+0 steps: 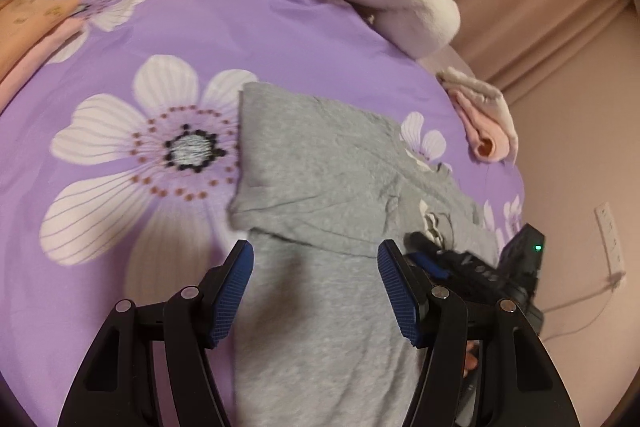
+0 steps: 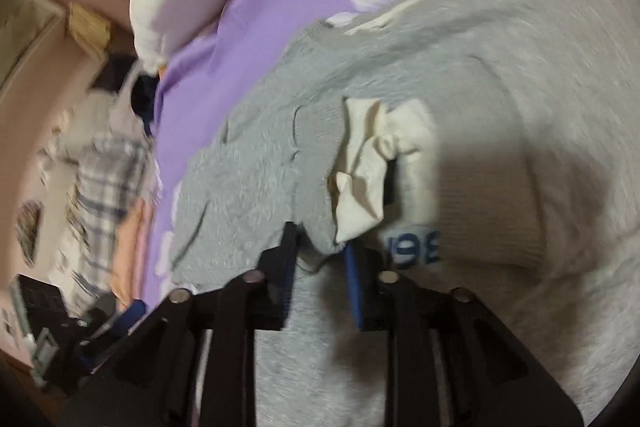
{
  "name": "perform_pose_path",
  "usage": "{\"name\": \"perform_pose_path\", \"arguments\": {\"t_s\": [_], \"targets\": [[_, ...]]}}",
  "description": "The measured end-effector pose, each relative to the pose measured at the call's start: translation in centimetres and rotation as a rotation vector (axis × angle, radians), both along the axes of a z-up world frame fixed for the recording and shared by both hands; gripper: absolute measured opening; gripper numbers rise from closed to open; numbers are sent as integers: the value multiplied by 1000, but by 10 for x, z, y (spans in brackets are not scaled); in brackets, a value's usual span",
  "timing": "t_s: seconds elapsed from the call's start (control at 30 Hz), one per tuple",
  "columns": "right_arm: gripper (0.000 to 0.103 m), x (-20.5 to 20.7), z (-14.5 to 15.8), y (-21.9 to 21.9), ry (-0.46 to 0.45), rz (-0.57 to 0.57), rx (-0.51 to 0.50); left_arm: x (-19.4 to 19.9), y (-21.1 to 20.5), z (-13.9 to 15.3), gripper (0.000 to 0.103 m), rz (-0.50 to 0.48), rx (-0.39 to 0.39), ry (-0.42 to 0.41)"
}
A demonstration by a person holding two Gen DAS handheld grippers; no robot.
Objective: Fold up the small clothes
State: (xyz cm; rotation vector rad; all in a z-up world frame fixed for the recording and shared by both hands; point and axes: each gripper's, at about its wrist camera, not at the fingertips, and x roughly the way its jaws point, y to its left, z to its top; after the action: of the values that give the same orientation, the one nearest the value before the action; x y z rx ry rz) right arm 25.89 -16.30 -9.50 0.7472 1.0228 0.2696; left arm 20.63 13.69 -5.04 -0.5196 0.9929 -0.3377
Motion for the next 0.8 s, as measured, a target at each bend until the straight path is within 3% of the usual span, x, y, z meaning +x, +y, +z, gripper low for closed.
{"name": "perform_pose_path", "arguments": {"t_s": [0.03,0.1,0.17,0.2,0.27,0.3,0.5,0.67,0.8], "targets": [[56,-1,0,-2,-2,-15,29,5,-5,-1,63,-3,9,-4],[61,-1,0,-9,-9,-53,96,12,-11,-4,63,-13,7,-10],[59,2,2,-4,-13,-67,74,20,-16,-8,63,-17,-8,-17],[54,6,1,0,-3,-69,71,25,-19,-10,63,-25,-6,-22],[34,10,-5,4,21,-63,96,32,-22,-14,63,-15,0,-22],[17,12,-8,5,37,-52,85,35,-24,-17,63,-12,-1,-14],[13,-2,0,-5,16,-72,-15,43,-31,-28,63,-34,14,23],[13,8,-9,-8,52,-50,-26,46,-38,-38,63,-53,74,60],[14,9,-4,-9,48,-58,-46,43,-39,-35,63,-60,76,55]]}}
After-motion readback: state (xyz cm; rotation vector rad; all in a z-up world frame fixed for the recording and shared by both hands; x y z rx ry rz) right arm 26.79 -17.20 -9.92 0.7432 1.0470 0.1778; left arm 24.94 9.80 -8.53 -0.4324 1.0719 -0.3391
